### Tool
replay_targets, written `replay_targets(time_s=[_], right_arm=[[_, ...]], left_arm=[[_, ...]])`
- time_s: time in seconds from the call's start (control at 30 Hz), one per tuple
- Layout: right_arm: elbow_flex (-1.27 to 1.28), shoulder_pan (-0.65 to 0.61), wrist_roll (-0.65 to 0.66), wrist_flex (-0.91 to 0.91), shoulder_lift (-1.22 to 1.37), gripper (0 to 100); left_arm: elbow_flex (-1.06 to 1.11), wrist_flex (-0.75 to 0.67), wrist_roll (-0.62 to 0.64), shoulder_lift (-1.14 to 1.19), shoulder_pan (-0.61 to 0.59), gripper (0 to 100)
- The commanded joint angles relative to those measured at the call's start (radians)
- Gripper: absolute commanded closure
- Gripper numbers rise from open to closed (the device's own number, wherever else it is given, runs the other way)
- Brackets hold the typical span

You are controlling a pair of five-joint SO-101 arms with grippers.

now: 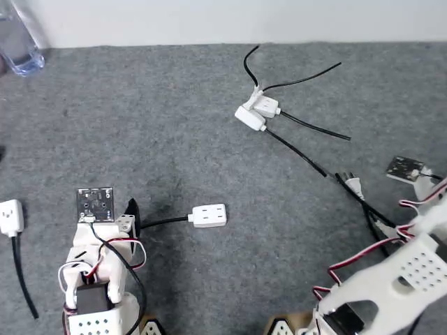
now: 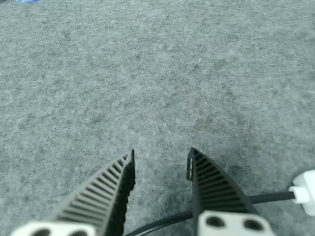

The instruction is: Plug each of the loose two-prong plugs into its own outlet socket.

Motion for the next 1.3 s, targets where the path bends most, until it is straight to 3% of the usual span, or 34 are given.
replay_targets(time_s=[0.0, 0.13, 0.43, 0.9, 1.27], right_arm=[[0.014, 0.088, 0.012, -0.105, 0.071, 93.5], [-0.003, 0.102, 0.012, -0.147, 0.067, 99.3], [-0.221, 0.093, -0.012, 0.110, 0.048, 98.9], [-0.338, 0.056, -0.100, 0.222, 0.047, 98.9], [-0.362, -0.088, -0.308, 0.260, -0.147, 98.8]], left_arm=[[-0.002, 0.006, -0.011, -0.002, 0.006, 83], [-0.002, 0.006, -0.011, -0.002, 0.006, 83], [-0.002, 0.006, -0.011, -0.002, 0.006, 83], [-0.002, 0.006, -0.011, -0.002, 0.006, 83], [-0.002, 0.006, -0.011, -0.002, 0.006, 83]])
